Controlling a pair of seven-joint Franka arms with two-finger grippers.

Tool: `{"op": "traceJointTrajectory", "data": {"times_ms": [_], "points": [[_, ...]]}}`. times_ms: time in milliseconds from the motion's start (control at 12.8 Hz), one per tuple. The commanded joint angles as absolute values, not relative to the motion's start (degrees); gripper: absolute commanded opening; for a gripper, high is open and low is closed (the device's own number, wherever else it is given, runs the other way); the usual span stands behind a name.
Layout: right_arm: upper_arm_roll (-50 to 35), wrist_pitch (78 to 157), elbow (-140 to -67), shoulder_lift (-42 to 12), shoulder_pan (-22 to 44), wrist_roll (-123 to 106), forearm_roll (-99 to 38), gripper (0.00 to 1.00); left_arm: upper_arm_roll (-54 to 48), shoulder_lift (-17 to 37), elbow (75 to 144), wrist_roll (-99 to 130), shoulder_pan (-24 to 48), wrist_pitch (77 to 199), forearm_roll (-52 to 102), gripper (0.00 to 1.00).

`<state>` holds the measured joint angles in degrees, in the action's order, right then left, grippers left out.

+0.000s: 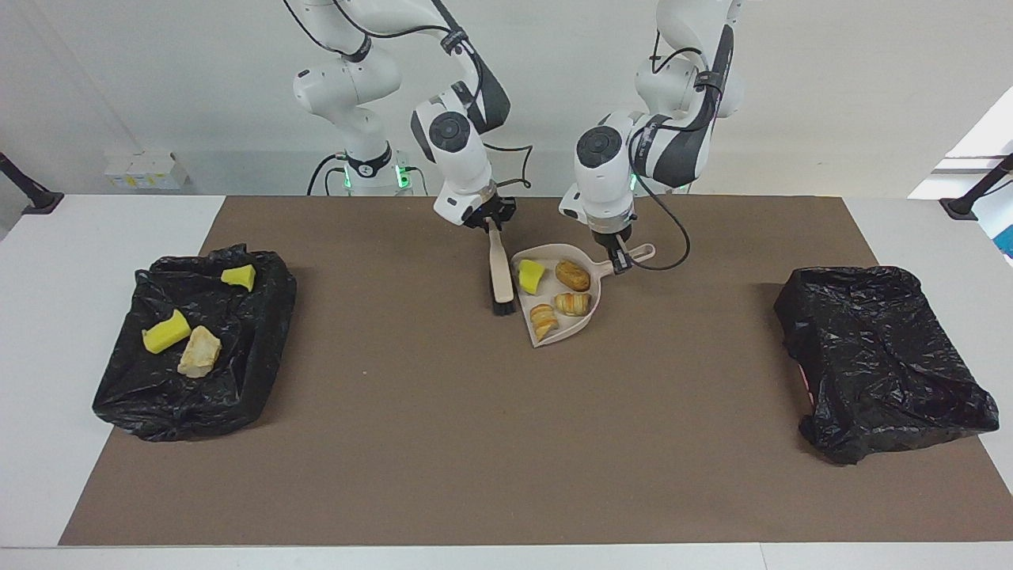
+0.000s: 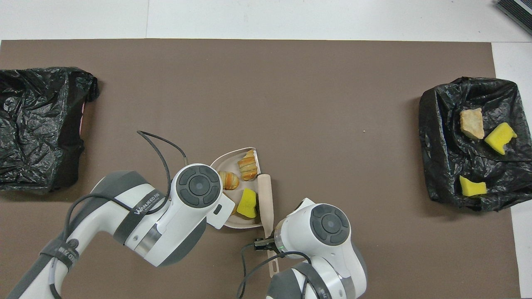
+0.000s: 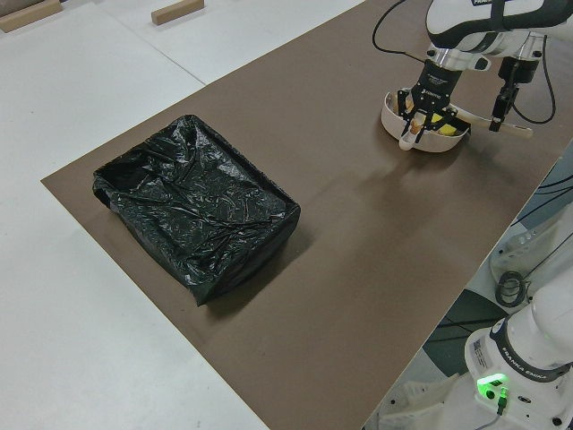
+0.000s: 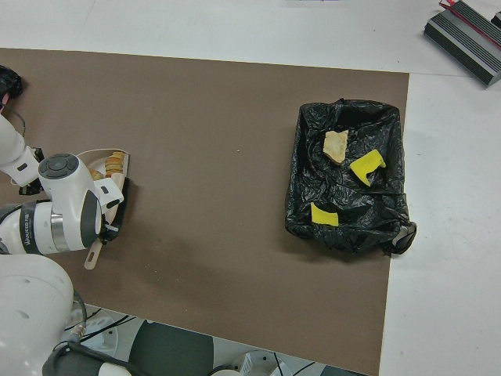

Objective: Sweep and dump trash in bin
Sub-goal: 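Carry the loaded dustpan with the left gripper toward the bag nearest it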

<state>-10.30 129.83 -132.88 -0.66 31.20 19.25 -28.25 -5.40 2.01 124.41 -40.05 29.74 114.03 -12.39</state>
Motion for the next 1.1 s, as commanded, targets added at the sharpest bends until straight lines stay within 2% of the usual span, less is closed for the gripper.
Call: {"op": "traceJointTrajectory", "data": {"times_ms": [0,313,548,705,862,1018], "points": [[-10.1,128.0,-130.2,-2.2,30.6,19.3,-29.7,0.0,-5.0,-0.2,127.0,-39.9,30.1,114.5,-13.4,0.0],[-9.7,116.6,-130.0,2.5,25.6,18.3,-22.5,0.0,-4.6,-0.2,124.3,-44.7,28.6,114.3,-13.4,0.0],[-9.7,111.1,-129.9,5.9,23.0,18.6,-16.5,0.0,-4.6,-5.7,122.5,-52.4,23.5,113.0,-13.4,0.0],[-9.9,111.0,-130.3,6.7,23.6,19.6,-14.0,0.0,-4.5,-9.4,118.4,-61.7,18.7,108.0,-13.4,0.0],[-10.3,114.1,-130.5,6.6,25.8,25.3,-13.9,0.0,-4.5,-9.1,110.7,-70.2,14.1,101.0,-13.3,0.0],[-10.3,120.3,-131.5,4.8,31.2,31.5,-13.9,0.0,-4.3,-9.3,106.3,-77.9,8.4,99.4,-13.2,0.0]]}}
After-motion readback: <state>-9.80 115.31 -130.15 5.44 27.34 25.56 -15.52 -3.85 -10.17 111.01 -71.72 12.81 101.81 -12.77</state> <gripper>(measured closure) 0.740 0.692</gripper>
